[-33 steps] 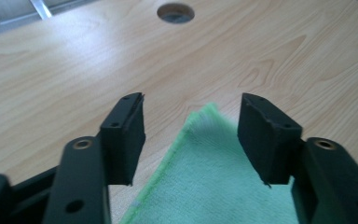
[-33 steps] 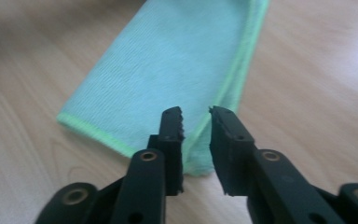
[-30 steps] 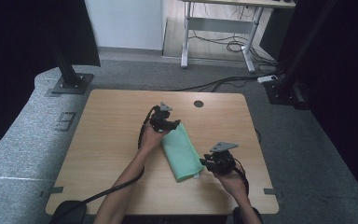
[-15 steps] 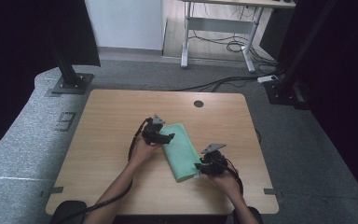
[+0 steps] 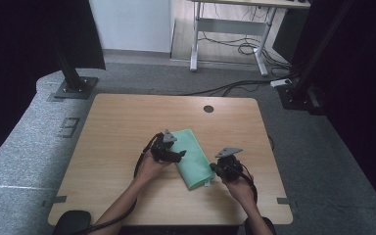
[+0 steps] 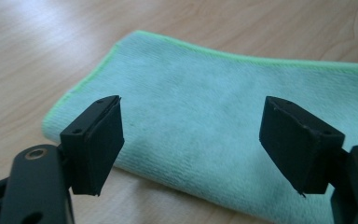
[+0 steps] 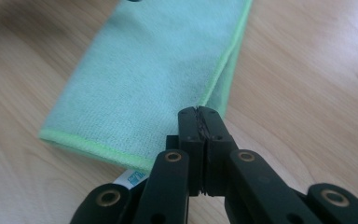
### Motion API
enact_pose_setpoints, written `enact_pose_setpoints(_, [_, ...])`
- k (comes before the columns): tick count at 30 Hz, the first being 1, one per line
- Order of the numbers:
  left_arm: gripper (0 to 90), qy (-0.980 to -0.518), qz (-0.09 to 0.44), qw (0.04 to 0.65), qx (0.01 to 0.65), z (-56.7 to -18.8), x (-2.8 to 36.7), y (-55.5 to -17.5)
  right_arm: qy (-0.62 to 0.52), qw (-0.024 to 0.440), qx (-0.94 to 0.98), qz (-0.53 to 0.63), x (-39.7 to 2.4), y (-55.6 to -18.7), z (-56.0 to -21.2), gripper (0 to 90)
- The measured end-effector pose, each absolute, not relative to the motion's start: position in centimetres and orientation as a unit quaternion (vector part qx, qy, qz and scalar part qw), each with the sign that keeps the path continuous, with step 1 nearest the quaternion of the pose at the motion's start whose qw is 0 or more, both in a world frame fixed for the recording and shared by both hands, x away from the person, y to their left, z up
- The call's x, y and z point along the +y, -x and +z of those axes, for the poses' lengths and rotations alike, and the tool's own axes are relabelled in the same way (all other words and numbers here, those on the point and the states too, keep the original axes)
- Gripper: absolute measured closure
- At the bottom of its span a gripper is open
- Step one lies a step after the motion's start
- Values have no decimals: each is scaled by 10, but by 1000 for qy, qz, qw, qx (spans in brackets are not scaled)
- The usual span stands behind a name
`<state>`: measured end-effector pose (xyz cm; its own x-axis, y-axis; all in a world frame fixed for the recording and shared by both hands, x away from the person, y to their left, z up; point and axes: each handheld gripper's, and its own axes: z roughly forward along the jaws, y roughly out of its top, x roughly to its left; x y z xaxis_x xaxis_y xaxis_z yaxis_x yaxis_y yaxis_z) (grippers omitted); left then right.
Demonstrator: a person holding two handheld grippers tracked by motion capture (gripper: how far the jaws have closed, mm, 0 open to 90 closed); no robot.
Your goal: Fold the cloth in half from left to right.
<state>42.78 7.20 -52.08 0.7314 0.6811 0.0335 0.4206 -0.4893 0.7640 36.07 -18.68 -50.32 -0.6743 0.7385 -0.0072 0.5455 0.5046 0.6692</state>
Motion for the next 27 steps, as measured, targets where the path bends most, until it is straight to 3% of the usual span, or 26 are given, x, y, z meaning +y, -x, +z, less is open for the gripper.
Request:
enact_pose_setpoints(17, [183, -858, 185, 352, 326, -547, 63, -417, -395, 153, 859, 287, -199, -370, -530, 853])
enact_pose_setpoints(27, [156, -854, 205, 347, 329, -541, 65, -414, -406, 176, 849, 290, -209, -376, -533, 489])
